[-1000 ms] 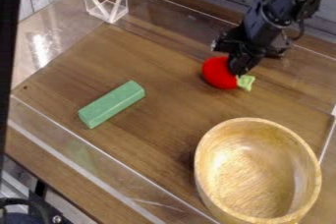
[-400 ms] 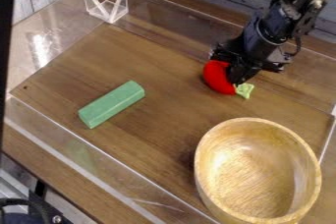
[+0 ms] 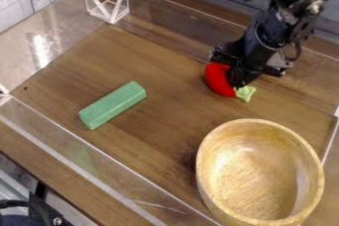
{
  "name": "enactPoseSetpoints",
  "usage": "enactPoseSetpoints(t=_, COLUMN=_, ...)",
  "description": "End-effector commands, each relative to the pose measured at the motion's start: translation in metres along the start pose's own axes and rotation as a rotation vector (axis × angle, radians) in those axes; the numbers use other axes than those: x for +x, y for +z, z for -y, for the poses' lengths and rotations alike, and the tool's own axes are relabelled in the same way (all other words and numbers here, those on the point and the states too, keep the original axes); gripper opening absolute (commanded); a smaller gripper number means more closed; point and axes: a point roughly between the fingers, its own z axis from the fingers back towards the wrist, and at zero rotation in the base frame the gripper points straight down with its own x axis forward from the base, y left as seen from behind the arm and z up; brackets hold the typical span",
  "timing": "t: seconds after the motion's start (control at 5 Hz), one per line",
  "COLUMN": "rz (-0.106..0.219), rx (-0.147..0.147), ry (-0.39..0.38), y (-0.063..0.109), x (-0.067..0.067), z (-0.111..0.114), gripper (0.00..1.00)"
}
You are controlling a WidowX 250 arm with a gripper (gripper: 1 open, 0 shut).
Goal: Move the red object to the right side of the table
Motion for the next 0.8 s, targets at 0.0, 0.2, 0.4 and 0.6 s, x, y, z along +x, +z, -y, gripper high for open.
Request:
enactPoseSetpoints(t=0.0, rz=0.018, rx=-0.015, ry=-0.041, y=0.022, x=-0.009, z=-0.001, gripper=0.0)
enactPoseSetpoints(t=0.2, rz=0.016, rx=-0.04, ry=-0.031, y=0.029, x=-0.018, z=0.018, gripper=1.0)
enactPoseSetpoints(t=0.4, rz=0.004, rx=-0.059, ry=0.018, y=0.035, x=-0.021, z=0.035, gripper=0.0)
enactPoseSetpoints(t=0.6, rz=-0.011, rx=-0.074, ry=0.06, y=0.034, x=-0.016, z=0.042, gripper=1.0)
